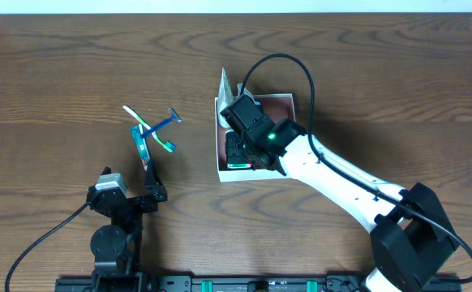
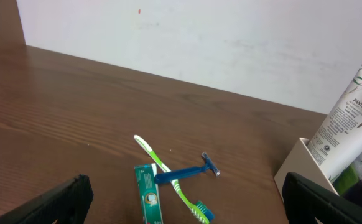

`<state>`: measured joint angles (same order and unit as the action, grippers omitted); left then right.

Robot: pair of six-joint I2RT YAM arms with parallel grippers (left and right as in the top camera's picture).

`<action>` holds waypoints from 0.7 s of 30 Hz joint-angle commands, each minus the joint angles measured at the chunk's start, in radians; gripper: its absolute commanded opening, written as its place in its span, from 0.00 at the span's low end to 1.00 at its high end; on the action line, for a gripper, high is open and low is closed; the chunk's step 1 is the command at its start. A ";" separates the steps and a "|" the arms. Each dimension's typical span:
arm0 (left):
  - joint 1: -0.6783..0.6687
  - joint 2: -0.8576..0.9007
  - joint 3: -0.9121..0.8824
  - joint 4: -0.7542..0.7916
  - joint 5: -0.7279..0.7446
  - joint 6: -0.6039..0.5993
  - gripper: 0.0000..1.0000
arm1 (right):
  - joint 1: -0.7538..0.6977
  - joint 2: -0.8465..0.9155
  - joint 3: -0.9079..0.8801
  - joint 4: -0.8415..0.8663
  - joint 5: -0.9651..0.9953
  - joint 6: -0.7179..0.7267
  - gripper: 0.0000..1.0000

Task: Pack container
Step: 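Lower the soap bar into the box beside the soap bottle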

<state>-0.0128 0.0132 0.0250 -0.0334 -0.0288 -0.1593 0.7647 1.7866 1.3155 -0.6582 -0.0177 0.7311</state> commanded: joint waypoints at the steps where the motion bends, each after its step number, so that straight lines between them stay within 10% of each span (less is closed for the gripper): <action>1: 0.006 -0.001 -0.021 -0.037 -0.008 0.009 0.98 | 0.010 -0.028 0.014 0.005 0.029 0.016 0.36; 21: 0.006 -0.001 -0.021 -0.037 -0.008 0.009 0.98 | 0.101 -0.018 0.010 0.033 0.219 0.032 0.34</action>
<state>-0.0128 0.0132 0.0250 -0.0334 -0.0288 -0.1593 0.8486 1.7866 1.3155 -0.6296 0.1280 0.7437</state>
